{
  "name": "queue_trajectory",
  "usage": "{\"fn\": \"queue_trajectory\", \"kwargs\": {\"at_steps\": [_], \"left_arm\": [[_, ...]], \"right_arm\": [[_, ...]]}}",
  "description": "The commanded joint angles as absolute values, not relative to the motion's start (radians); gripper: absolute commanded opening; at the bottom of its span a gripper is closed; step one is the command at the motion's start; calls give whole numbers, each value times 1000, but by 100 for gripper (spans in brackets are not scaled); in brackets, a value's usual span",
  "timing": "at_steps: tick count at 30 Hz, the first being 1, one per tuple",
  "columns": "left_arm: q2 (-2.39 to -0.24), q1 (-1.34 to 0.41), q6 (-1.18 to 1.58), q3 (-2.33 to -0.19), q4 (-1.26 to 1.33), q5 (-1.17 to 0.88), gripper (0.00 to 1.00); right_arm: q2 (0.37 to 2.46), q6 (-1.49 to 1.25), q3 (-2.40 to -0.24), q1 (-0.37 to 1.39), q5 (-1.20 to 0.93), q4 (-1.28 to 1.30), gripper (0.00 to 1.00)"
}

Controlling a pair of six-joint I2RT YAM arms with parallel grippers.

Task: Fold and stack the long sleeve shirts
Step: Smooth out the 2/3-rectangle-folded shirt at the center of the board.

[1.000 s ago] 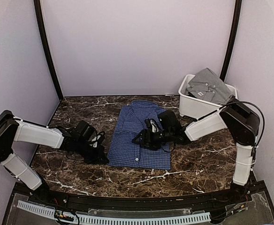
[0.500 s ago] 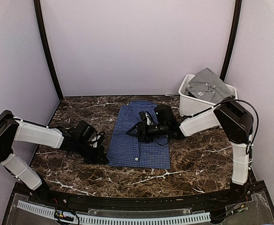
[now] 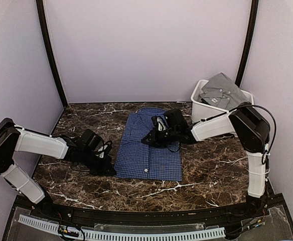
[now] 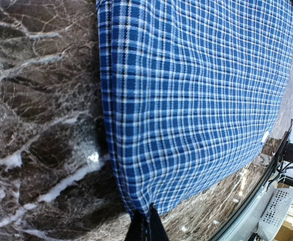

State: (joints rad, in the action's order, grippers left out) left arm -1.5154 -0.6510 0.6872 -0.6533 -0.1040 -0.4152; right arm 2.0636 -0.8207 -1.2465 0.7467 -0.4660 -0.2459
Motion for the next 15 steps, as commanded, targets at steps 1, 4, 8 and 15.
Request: {"fn": "queue_trajectory", "kwargs": {"at_steps": [1, 4, 8, 15], "left_arm": [[-1504, -656, 684, -636, -114, -431, 0], [-1509, -657, 685, -638, -114, -434, 0], [-1510, -657, 682, -640, -119, -433, 0], [-1516, -657, 685, -641, -117, -434, 0]], "right_arm": [[2070, -712, -1287, 742, -330, -129, 15], [2057, -651, -1320, 742, -258, -49, 22], [2000, -591, -1355, 742, -140, 46, 40], [1915, -544, -1367, 765, -18, 166, 49]]}}
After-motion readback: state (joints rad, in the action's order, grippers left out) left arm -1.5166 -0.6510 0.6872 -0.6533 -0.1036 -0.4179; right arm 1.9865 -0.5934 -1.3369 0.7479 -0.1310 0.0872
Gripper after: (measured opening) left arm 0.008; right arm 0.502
